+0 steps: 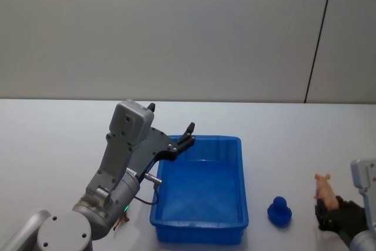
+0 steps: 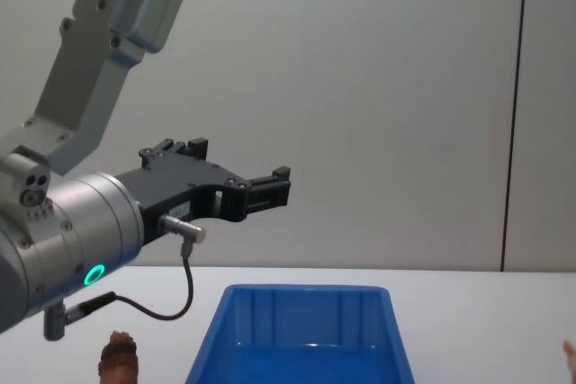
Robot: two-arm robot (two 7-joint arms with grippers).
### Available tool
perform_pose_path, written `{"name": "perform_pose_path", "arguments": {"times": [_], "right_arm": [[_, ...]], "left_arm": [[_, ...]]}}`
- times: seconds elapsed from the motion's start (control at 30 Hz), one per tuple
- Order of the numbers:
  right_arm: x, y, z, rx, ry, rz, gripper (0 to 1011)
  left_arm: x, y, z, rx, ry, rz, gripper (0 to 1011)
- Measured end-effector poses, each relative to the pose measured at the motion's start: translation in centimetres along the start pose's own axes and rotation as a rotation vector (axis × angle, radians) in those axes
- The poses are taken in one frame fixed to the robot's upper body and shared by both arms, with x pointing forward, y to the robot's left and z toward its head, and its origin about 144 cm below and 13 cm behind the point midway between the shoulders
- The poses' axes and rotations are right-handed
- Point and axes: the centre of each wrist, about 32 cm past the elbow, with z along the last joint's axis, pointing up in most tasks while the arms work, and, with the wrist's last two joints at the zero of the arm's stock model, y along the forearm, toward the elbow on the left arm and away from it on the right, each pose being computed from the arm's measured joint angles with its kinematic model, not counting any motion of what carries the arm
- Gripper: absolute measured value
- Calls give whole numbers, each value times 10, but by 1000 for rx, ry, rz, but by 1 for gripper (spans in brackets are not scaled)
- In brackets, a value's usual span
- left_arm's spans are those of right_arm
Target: Pick up the two dolls from the table and place them into the box.
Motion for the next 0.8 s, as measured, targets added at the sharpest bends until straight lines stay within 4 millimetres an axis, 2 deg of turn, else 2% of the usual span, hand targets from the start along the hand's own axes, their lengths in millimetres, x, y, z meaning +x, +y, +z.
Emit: {"name": "perform_pose_path", "arguments": {"times": [0.4,0.8], "right_arm": [[3,-7,10,135,-23,28,381],[4,-7,19,235,-58,158,381]], "left_arm": [[0,0,0,0,0,0,1001],[0,0,0,0,0,0,1001]]}}
